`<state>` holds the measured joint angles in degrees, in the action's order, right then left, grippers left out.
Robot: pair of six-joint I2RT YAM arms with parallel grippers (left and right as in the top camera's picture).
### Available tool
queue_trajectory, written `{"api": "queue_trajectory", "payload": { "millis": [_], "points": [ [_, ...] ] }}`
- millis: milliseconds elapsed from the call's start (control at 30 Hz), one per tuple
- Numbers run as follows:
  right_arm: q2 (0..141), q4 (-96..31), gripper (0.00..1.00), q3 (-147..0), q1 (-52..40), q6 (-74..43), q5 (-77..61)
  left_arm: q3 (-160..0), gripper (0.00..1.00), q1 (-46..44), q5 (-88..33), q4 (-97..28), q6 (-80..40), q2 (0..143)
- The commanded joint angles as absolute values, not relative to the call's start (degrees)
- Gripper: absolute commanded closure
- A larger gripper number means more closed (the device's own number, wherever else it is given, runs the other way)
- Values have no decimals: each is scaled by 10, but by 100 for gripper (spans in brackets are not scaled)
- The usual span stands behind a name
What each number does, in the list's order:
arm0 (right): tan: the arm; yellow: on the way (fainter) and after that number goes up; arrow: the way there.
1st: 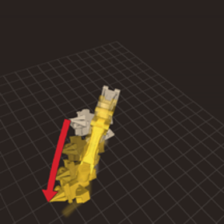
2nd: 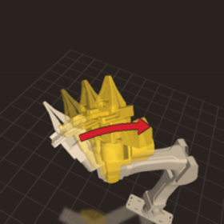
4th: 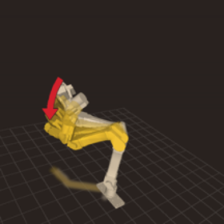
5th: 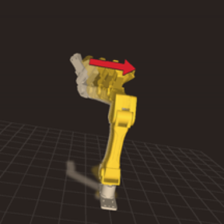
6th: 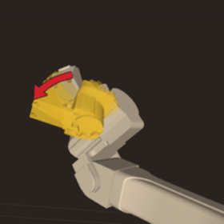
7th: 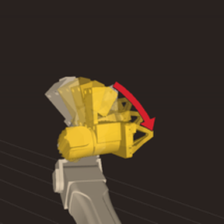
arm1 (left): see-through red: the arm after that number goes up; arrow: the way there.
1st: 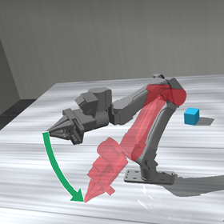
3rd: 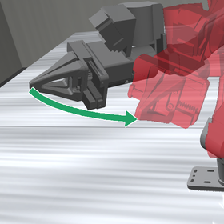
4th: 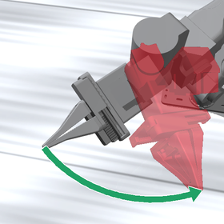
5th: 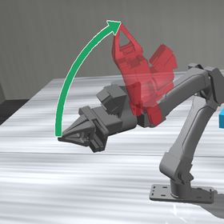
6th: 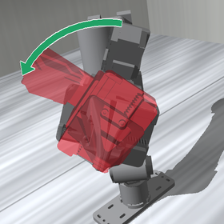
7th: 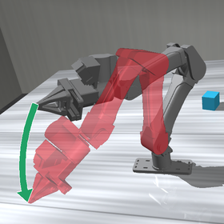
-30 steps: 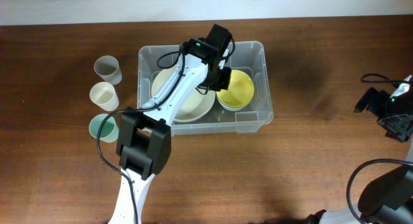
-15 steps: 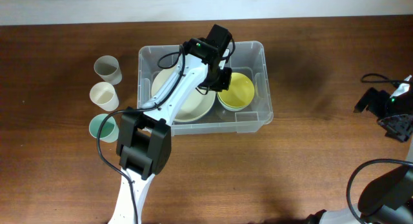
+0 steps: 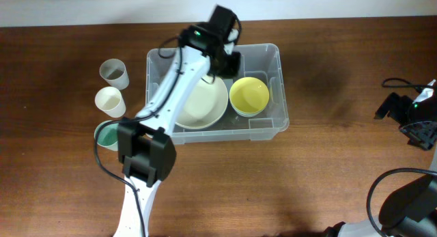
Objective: Pack container
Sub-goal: 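Open the left gripper to release the yellow bowl and lift away, then move the left gripper to the grey cup at back left and grasp it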
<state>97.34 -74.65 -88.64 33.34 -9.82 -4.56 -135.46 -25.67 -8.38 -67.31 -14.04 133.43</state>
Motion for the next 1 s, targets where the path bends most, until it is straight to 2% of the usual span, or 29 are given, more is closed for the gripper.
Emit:
{"api": "queue_trajectory", "payload": {
  "millis": [0,33,67,133,167,233,300,333,500,667,967],
  "points": [
    [969,-745,1,-884,334,-94,-47,-1397,72,-227,-81,-688,-131,1334],
    [969,-745,1,-884,334,-94,-47,-1404,71,-221,-74,-692,-131,1334],
    [969,-745,1,-884,334,-94,-47,-1416,66,-213,-58,-698,-131,1334],
    [969,-745,1,-884,334,-95,-47,-1439,45,-196,-33,-711,-131,1334],
    [969,-745,1,-884,334,-95,-47,-1453,39,-186,-24,-720,-131,1334],
    [969,-745,1,-884,334,-95,-47,-1489,16,-162,-3,-744,-132,1334],
    [969,-745,1,-884,334,-94,-47,-1527,13,-135,11,-771,-132,1334],
    [969,-745,1,-884,334,-95,-47,-1551,1,-117,15,-788,-132,1334],
    [969,-745,1,-884,334,-95,-47,-1637,1,-15,15,-878,-165,1334],
    [969,-745,1,-884,334,-95,-47,-1639,1,73,14,-916,-143,1343],
    [969,-745,1,-884,334,-94,-47,-1621,1,120,13,-908,-134,1406]
  ]
}}
